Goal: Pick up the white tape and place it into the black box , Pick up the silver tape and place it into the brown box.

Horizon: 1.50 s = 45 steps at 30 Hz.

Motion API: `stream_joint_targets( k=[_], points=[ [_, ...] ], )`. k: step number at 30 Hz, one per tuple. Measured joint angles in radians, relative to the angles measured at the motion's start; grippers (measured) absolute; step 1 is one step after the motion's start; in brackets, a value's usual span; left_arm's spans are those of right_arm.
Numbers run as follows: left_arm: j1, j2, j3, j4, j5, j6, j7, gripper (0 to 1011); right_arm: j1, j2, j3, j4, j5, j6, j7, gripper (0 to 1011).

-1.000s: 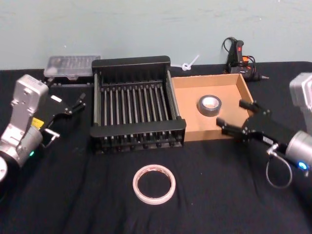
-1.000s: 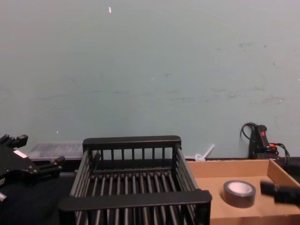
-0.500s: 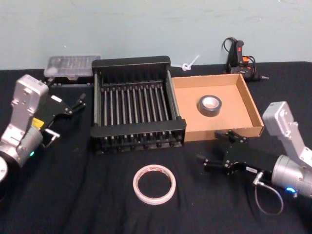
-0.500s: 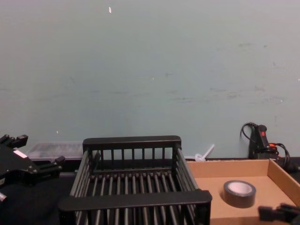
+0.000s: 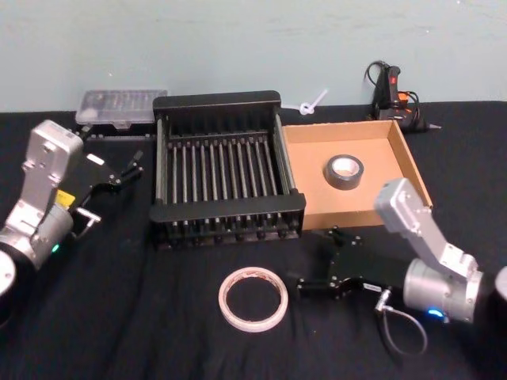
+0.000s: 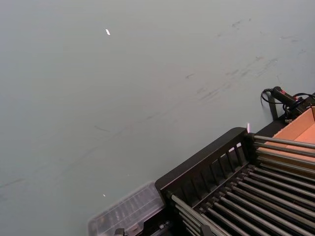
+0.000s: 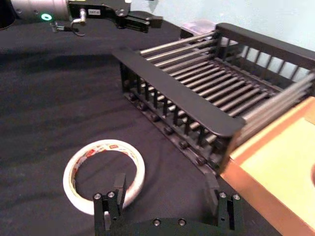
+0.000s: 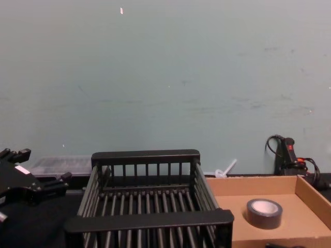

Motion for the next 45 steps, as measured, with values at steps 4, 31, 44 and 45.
stream_joint_targets(
  k=[4, 31, 44, 45],
  points=[
    [0.000, 0.000, 0.000, 0.000, 0.000, 0.000, 0.000, 1001, 0.030, -0.019, -0.026, 0.023, -0.012, 0.000, 0.007, 1003],
    [0.000, 0.000, 0.000, 0.000, 0.000, 0.000, 0.000, 1001, 0.131, -0.080, -0.137, 0.126, -0.057, -0.012, 0.049, 1002],
    [0.000, 0.000, 0.000, 0.000, 0.000, 0.000, 0.000, 1001, 0.127, -0.078, -0.151, 0.133, -0.084, -0.032, 0.044, 1002],
    [0.000, 0.000, 0.000, 0.000, 0.000, 0.000, 0.000, 1001, 0.127, -0.078, -0.151, 0.134, -0.086, -0.032, 0.043, 1002]
  ],
)
